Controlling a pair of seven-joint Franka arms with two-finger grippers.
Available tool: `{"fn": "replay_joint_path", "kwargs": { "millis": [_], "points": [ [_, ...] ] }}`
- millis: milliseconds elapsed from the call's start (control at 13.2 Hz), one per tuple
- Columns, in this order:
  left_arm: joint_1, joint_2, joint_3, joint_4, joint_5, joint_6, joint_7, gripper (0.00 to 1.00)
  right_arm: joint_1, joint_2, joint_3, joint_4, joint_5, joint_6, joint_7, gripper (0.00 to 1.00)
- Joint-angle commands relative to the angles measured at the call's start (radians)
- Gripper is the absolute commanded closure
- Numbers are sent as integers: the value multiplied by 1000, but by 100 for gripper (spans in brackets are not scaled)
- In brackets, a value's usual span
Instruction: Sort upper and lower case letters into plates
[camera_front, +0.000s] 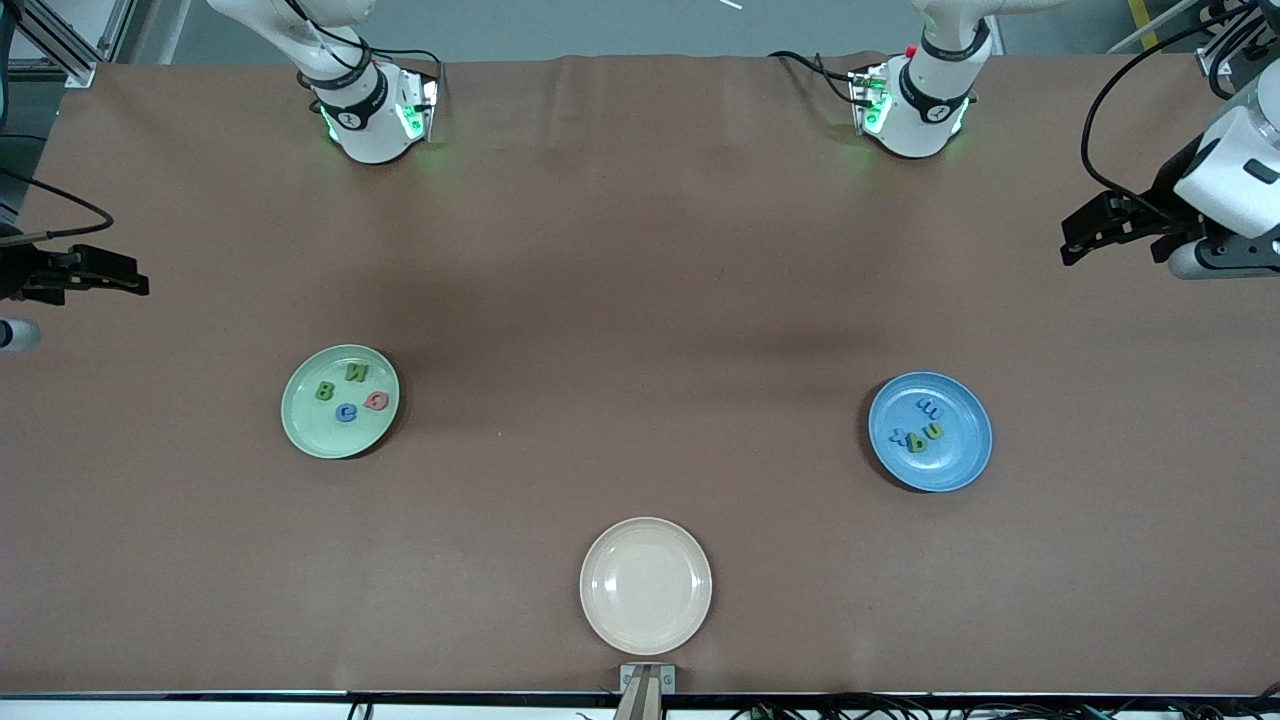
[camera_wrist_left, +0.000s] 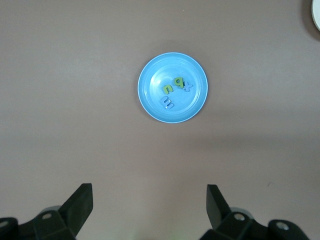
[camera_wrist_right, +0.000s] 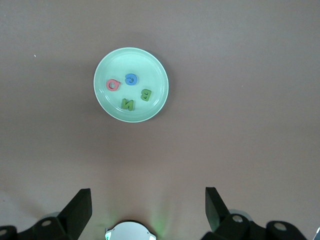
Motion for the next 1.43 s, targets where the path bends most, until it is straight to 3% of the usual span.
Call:
{"fn": "replay_joint_path", "kwargs": {
  "millis": [0,755,1358],
  "points": [
    [8,-21,-1,-17,-10,13,24,0,34,-149,1,-188,3,106,-8,0],
    [9,-15,4,-11,-6,24,25,0,77,-264,-42,-269,0,116,-6,0],
    [8,-15,2,-5,-6,24,25,0,62,-307,-37,-295,0,105,-6,0]
  ]
}}
